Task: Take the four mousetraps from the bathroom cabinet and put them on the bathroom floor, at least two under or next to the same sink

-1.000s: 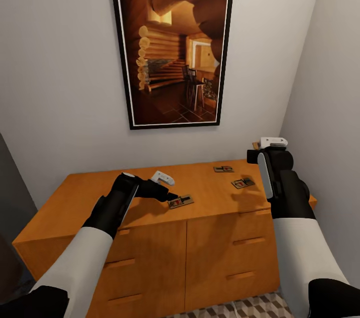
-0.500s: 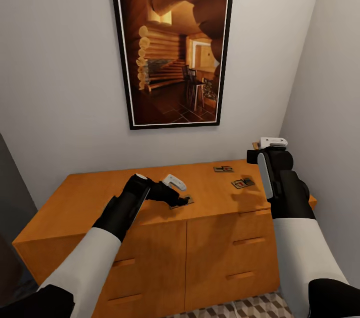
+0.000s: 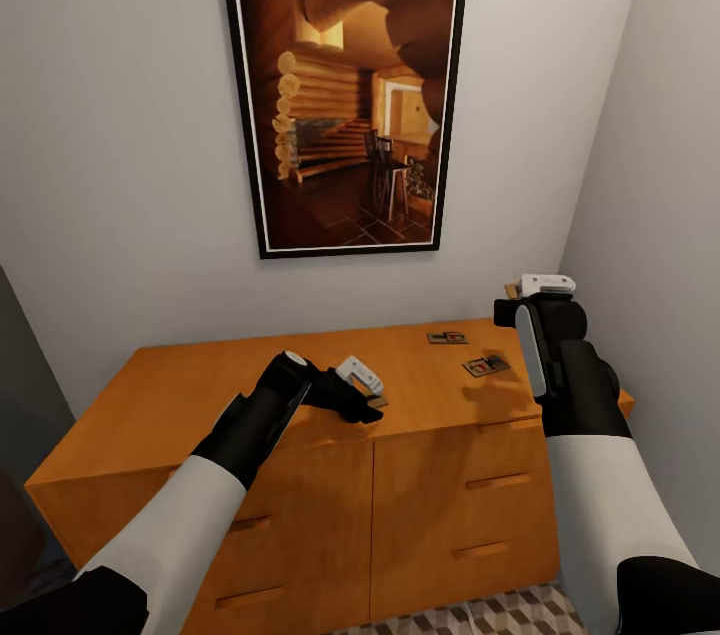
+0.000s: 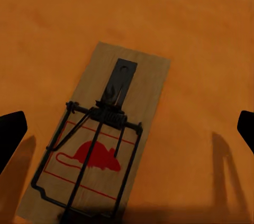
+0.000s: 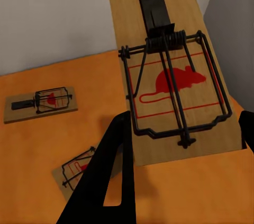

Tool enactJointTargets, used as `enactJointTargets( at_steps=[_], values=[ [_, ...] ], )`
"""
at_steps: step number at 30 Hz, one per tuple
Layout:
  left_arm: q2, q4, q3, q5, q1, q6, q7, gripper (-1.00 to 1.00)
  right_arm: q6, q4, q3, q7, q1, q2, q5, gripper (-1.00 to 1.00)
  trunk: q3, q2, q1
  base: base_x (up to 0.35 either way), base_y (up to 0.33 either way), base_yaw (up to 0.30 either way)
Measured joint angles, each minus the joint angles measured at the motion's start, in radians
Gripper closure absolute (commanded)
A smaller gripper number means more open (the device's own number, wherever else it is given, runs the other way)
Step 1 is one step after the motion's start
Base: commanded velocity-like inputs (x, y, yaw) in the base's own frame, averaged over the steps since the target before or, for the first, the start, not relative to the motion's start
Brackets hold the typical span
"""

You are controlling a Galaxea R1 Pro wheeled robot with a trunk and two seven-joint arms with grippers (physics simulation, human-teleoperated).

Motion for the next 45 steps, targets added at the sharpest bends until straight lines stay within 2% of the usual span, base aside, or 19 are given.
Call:
enactJointTargets(
  at_steps=[22, 34, 45],
  values=[
    [0.004, 0.001, 0.003, 0.0, 0.0, -0.001, -0.027, -1.0, 0.0, 0.0, 0.0, 0.0, 0.0, -0.002, 0.0, 1.0, 0.0, 0.0, 0.0, 0.0, 0.0, 0.0],
    [0.023, -0.006, 0.005, 0.001, 0.0, 0.002, -0.026, -1.0, 0.0, 0.0, 0.0, 0.0, 0.0, -0.002, 0.0, 1.0, 0.0, 0.0, 0.0, 0.0, 0.0, 0.0],
    [0.026, -0.013, 0.006, 0.002, 0.0, 0.003, -0.026, -1.0, 0.0, 0.0, 0.0, 0.0, 0.0, -0.002, 0.0, 1.0, 0.0, 0.0, 0.0, 0.0, 0.0, 0.0]
  ],
)
